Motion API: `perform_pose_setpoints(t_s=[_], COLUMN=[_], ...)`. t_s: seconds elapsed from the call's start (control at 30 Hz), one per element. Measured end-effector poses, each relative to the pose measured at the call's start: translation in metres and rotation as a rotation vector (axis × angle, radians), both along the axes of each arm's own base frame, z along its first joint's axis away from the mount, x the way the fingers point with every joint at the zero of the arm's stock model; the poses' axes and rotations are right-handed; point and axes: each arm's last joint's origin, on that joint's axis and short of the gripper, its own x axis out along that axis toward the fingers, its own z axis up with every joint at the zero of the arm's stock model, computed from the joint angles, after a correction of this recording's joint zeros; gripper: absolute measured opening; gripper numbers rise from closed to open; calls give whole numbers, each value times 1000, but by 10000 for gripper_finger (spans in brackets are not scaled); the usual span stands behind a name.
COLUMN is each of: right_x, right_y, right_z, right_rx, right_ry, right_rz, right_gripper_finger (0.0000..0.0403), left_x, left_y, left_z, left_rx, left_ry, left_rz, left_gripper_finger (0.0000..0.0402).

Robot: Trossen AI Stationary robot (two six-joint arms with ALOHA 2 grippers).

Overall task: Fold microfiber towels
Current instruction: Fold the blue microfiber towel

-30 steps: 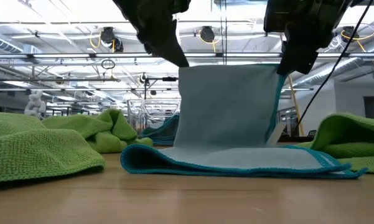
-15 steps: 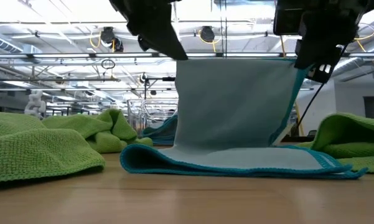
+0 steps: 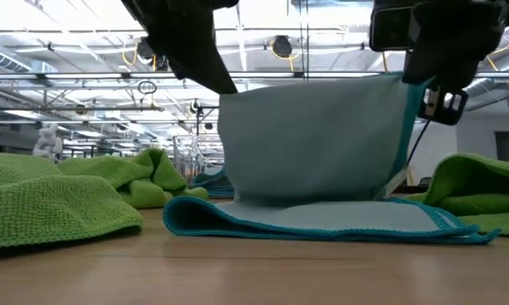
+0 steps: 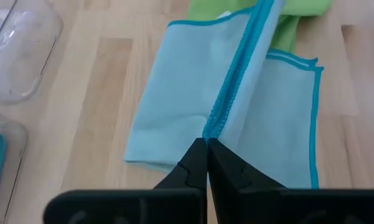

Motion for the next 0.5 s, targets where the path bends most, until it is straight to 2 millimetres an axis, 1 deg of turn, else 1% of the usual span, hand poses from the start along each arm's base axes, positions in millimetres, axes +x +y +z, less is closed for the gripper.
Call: perform_pose_setpoints(t_s=[0.13, 0.3, 0.5], right_x=[3, 5, 8], right_y=[6, 8, 9], right_z=[-7, -11, -15], right_rx=[19, 23, 25], right_ry=[23, 29, 25], right_rz=[1, 1, 3], right_gripper_finger=[4, 5, 17], left_x=[-3, -4, 1], left_y=[-6, -14, -17], left_z=[-1, -11, -23], left_rx=[-20, 8, 17], left_ry=[17, 62, 80], left_rz=[-35, -83, -86], left_gripper_finger=[5, 3, 11])
